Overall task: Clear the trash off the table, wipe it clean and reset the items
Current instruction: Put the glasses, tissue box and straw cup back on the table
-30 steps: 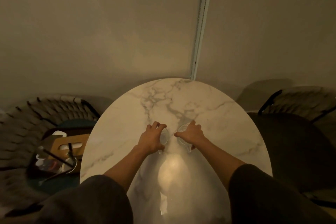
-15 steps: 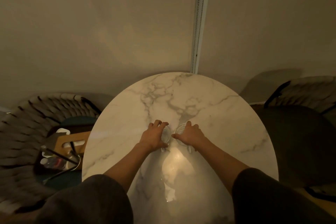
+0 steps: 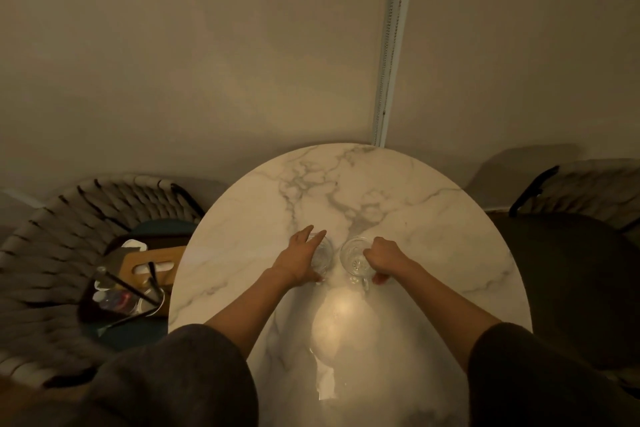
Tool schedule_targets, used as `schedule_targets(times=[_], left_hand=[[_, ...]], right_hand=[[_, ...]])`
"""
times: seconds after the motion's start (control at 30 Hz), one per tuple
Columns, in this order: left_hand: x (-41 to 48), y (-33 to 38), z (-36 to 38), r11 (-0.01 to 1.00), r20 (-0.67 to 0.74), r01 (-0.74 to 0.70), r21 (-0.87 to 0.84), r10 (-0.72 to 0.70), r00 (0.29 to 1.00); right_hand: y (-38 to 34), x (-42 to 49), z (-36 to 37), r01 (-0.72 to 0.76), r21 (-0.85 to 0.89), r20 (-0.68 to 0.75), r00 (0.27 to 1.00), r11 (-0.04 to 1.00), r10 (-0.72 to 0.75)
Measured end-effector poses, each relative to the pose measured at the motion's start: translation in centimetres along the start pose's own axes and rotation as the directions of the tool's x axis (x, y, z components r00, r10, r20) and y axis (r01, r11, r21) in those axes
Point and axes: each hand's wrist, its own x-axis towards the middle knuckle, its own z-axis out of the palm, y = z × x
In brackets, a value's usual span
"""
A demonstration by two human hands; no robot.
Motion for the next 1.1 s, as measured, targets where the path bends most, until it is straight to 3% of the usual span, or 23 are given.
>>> schedule_targets(times=[0.07, 0.13, 0.23, 0.33, 0.53, 0.63, 0.8, 1.03, 1.1], left_hand=[[-0.7, 0.4, -0.4, 0.999, -0.042, -0.037, -0.021, 0.036, 0.998], [-1.9, 0.2, -1.2, 0.992, -0.115, -0.086, -0.097, 0.074, 0.991], [-4.3, -1.2, -2.6, 0.969, -0.262, -0.124, -0.212, 0.065, 0.963], [-7.1, -3.3, -3.6, 0.936, -0.351, -0.061, -0.346, -0.069, 0.934], [-12.9, -10.7, -4.1, 0.853, -0.353, 0.043, -0.521, -0.261, 0.898], [-15.4, -16.0, -3.9, 0.814, -0.335, 0.091, -0.573, -0.334, 0.881], [-16.7, -26.1, -4.3, 0.774, -0.287, 0.174, -0.609, -0.419, 0.861], [-11.3, -41.9, -6.6, 0.817, -0.273, 0.265, -0.511, -0.447, 0.852], [-8.6, -45.1, -6.9, 0.856, -0.275, 0.265, -0.443, -0.411, 0.869]], right_hand=[[0.6, -0.6, -0.4, 0.004, -0.106, -0.094, 0.995, 0.994, -0.014], [0.4, -1.3, -0.5, 0.087, -0.183, -0.227, 0.965, 0.979, -0.128], [-2.3, -2.6, 0.2, 0.361, -0.243, -0.366, 0.825, 0.900, -0.430], [-6.7, -4.0, 2.4, 0.561, -0.233, -0.323, 0.725, 0.794, -0.608], [-15.8, -5.5, 10.1, 0.700, -0.177, -0.074, 0.692, 0.692, -0.718], [-20.0, -5.1, 14.4, 0.696, -0.193, 0.050, 0.711, 0.692, -0.701], [-26.9, -0.2, 20.7, 0.583, -0.309, 0.149, 0.810, 0.751, -0.568], [-34.9, 9.5, 25.5, 0.290, -0.489, -0.021, 0.939, 0.823, -0.344], [-34.8, 11.3, 26.8, 0.226, -0.547, -0.103, 0.937, 0.806, -0.333]])
